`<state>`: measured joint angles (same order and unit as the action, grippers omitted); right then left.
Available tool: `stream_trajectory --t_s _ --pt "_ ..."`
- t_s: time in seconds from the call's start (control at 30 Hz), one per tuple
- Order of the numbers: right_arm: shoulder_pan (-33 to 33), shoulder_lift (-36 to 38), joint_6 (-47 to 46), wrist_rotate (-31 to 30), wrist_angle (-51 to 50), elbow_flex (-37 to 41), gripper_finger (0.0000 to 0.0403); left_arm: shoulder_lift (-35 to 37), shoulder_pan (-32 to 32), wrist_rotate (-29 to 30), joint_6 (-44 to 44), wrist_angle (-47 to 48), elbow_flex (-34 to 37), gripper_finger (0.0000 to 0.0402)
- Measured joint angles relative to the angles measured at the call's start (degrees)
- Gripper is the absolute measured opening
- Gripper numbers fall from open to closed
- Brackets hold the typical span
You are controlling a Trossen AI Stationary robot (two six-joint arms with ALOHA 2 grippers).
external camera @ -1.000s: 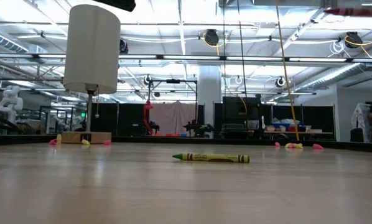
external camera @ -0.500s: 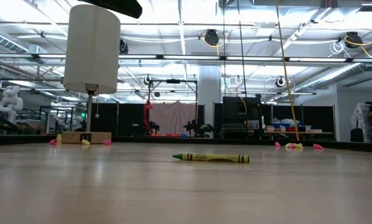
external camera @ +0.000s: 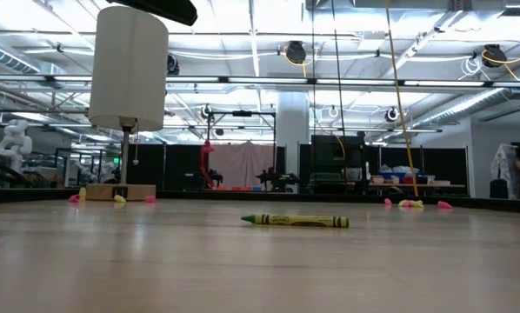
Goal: Sort crayons
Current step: Put the red crayon into the green bin
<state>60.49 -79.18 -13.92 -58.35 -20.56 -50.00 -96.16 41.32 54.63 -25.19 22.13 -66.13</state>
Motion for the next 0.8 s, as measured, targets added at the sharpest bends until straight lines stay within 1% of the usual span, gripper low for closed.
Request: stream_trajectory --t_s 0.23,0.4,0.5,0.8 --pt "0.0 0.0 17.2 0.1 0.0 0.0 0.0004 0.0 0.0 -0.5 0.0 -0.8 0.0 0.0104" --pt "0.0 0.0 25.2 0.1 0.0 0.0 0.0004 0.0 0.0 -0.5 0.0 -0.8 0.0 0.0104" --pt "0.0 0.0 27.1 0.1 0.0 0.0 0.0004 0.0 0.0 -0.5 0.0 -0.8 0.0 0.0104" --pt "0.0 0.0 27.1 0.1 0.0 0.0 0.0004 0.0 0.0 -0.5 0.0 -0.8 0.0 0.0104"
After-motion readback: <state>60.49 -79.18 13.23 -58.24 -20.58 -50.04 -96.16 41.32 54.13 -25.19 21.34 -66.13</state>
